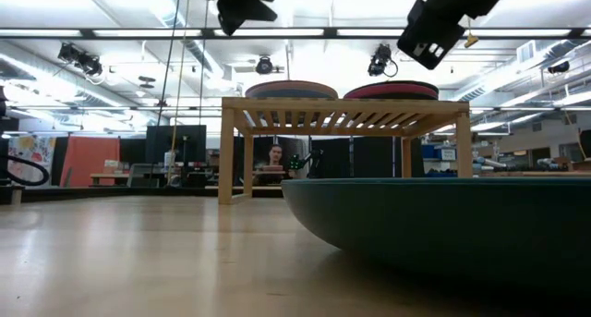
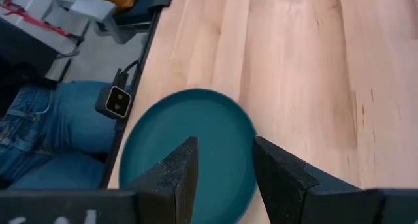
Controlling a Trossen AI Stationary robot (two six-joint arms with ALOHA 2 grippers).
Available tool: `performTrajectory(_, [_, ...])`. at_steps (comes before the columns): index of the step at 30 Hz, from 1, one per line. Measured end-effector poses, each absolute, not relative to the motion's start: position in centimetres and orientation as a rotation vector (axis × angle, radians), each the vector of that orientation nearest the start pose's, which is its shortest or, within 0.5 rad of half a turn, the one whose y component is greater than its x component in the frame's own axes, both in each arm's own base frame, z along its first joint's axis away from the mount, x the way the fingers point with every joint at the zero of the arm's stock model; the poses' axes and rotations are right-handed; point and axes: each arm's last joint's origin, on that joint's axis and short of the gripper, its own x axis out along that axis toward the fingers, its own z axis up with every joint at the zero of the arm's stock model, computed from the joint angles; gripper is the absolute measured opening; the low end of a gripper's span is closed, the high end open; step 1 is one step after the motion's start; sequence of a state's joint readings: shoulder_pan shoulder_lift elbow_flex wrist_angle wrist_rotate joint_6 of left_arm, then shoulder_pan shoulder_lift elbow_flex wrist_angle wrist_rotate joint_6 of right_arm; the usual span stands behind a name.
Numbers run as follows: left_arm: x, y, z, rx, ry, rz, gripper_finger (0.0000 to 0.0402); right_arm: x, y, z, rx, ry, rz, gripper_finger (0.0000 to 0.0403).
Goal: Place and stack plates onto a shelf
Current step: Stack the dark green plate on the black plate on the shelf
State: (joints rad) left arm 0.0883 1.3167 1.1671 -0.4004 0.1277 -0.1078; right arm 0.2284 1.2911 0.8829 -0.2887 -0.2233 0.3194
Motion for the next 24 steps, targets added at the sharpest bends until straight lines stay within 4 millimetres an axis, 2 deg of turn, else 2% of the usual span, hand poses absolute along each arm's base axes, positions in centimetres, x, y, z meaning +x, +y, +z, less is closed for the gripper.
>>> performTrajectory(5, [28.7,0.7,33.1,-0.137,0.551,-0.019,0.0169,25.8,7.7,25.3,0.286,0.766,0.271,0.0150])
performTrajectory(12, [28.7,-0.2,33.1,-0.125,0.553,-0.040,0.0169,25.8,8.7,24.9,0.258,0.773,0.236,0.0150])
performTrajectory(24, [28.7,-0.4,33.1,-0.126,0.554,-0.043,0.0169,28.4,9.9,19.3,0.243,0.957,0.249,0.0150])
